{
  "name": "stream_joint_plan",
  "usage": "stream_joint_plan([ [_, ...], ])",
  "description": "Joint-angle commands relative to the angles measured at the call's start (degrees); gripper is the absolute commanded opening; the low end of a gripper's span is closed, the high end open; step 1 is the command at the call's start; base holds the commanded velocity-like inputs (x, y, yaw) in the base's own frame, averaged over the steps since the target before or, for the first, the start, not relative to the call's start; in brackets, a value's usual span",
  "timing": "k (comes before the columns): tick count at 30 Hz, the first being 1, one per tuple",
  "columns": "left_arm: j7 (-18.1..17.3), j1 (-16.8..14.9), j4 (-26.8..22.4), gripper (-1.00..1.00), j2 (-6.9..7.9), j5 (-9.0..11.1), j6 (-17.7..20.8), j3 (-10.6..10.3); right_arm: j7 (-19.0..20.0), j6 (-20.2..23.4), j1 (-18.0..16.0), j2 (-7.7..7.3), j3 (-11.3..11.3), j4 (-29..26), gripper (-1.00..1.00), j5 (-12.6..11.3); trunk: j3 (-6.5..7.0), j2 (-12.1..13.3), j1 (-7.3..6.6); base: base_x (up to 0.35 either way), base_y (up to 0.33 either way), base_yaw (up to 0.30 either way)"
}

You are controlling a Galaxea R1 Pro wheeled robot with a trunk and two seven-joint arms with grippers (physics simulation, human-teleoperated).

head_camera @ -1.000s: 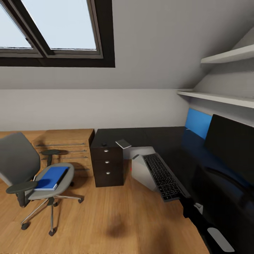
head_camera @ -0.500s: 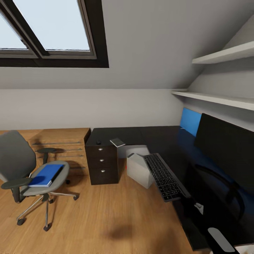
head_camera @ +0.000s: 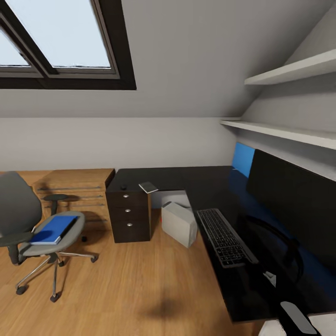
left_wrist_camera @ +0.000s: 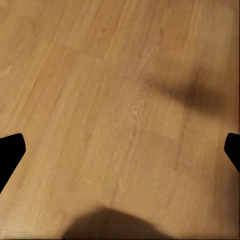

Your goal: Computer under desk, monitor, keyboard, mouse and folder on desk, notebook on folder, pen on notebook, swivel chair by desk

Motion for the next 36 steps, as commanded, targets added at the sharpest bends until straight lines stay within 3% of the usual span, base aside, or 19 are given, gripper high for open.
stream_joint_plan([
  [1, -0.26, -0.03, 0.03, 1.00, -0.01, 0.58, -0.11, 0.06, -0.20, 0.65, -0.05, 0.02, -0.64, 0.00, -1.00, -0.74, -0.06, -0.05, 0.00, -0.007, -0.212, 0.000],
  [9, -0.26, -0.03, 0.03, 1.00, -0.01, 0.57, -0.11, 0.04, -2.35, 0.66, -0.05, 0.02, -1.50, -0.02, -1.00, -0.74, -0.06, -0.05, 0.00, -0.002, -0.146, 0.000],
  [36, -0.26, -0.03, 0.03, 1.00, -0.01, 0.58, -0.11, 0.06, -2.43, 0.57, -0.05, 0.02, -1.37, 0.02, -1.00, -0.65, -0.06, -0.05, 0.00, -0.001, -0.079, 0.000],
])
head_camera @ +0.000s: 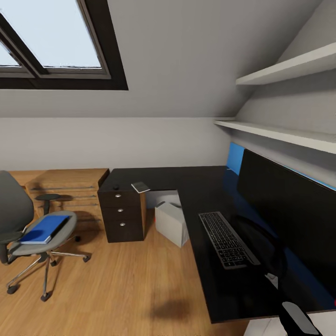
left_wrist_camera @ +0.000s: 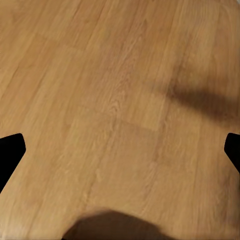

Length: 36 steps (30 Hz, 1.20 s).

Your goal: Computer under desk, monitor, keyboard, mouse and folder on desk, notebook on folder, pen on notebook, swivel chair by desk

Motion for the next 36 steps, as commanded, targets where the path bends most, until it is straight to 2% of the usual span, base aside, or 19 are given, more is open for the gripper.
stream_joint_plan([
  [1, -0.26, -0.03, 0.04, 1.00, -0.01, 0.60, -0.12, 0.05, 0.18, 0.53, -0.04, 0.02, -0.19, 0.05, -1.00, -0.49, -0.07, -0.04, -0.01, -0.102, -0.001, 0.000],
  [14, -0.26, -0.03, 0.04, 1.00, -0.01, 0.56, -0.12, 0.05, 0.13, 0.54, -0.04, 0.03, -0.27, 0.05, -1.00, -0.48, -0.07, -0.04, -0.01, -0.220, 0.000, 0.000],
  [29, -0.26, -0.03, 0.04, 1.00, -0.01, 0.58, -0.12, 0.05, 0.36, 0.53, -0.04, 0.19, -0.34, 0.66, -1.00, -0.56, -0.07, -0.04, -0.01, -0.009, 0.000, 0.000],
  [36, -0.26, -0.03, 0.04, 1.00, -0.01, 0.59, -0.13, 0.05, 0.39, 0.54, -0.04, 0.19, -0.36, 0.66, -1.00, -0.57, -0.07, -0.04, -0.01, 0.112, 0.000, 0.000],
])
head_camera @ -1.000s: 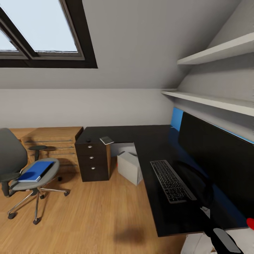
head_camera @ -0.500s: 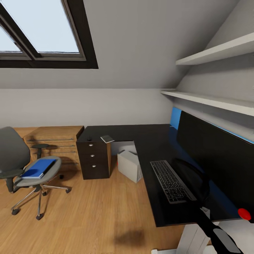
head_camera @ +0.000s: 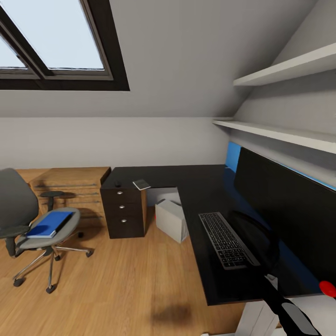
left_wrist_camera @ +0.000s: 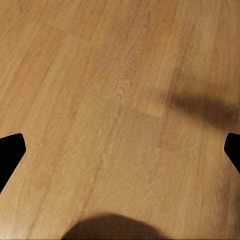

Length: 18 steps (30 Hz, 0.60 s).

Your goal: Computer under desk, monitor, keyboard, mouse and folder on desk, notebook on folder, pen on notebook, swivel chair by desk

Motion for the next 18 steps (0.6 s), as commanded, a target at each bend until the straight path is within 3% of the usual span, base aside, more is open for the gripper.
stream_joint_plan([
  [1, -0.26, -0.04, 0.04, 1.00, -0.01, 0.60, -0.11, 0.06, 0.08, 0.44, -0.04, 0.02, -0.18, 0.10, -1.00, -0.26, -0.07, -0.04, 0.01, 0.035, 0.000, 0.000],
  [18, -0.26, -0.04, 0.04, 1.00, -0.01, 0.58, -0.10, 0.06, 0.02, -3.19, -0.04, 0.13, -0.18, 0.59, -1.00, -0.32, -0.07, -0.04, 0.01, 0.005, 0.000, 0.000],
])
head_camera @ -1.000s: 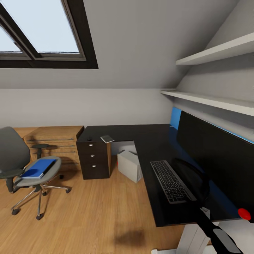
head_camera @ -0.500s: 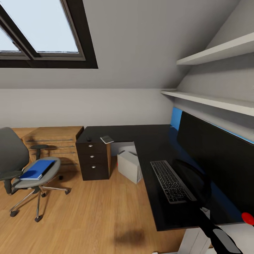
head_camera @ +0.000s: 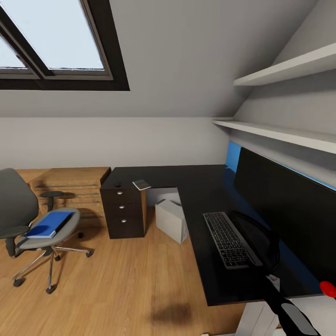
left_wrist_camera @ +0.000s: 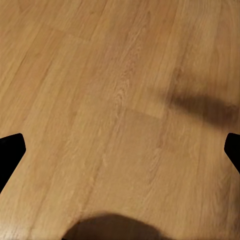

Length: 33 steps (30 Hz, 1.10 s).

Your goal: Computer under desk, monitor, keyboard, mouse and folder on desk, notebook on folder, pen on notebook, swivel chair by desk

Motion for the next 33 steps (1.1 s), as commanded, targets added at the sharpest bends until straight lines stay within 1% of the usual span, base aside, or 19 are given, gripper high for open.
stream_joint_plan([
  [1, -0.26, -0.03, 0.02, 1.00, -0.01, 0.60, -0.11, 0.06, -0.28, 0.30, -0.02, 0.00, -0.35, 0.22, -1.00, 0.09, -0.08, -0.04, 0.00, 0.000, 0.000, 0.000],
  [28, -0.26, -0.03, 0.02, 1.00, -0.01, 0.62, -0.11, 0.06, -0.06, 0.50, -0.02, -0.04, -0.26, 0.25, -1.00, 0.15, -0.08, -0.04, 0.00, 0.000, 0.000, 0.000],
  [33, -0.26, -0.03, 0.02, 1.00, -0.01, 0.61, -0.11, 0.06, 0.45, 0.70, -0.02, -0.10, -0.26, 0.25, -1.00, 0.19, -0.08, -0.04, 0.00, 0.000, 0.000, 0.000],
])
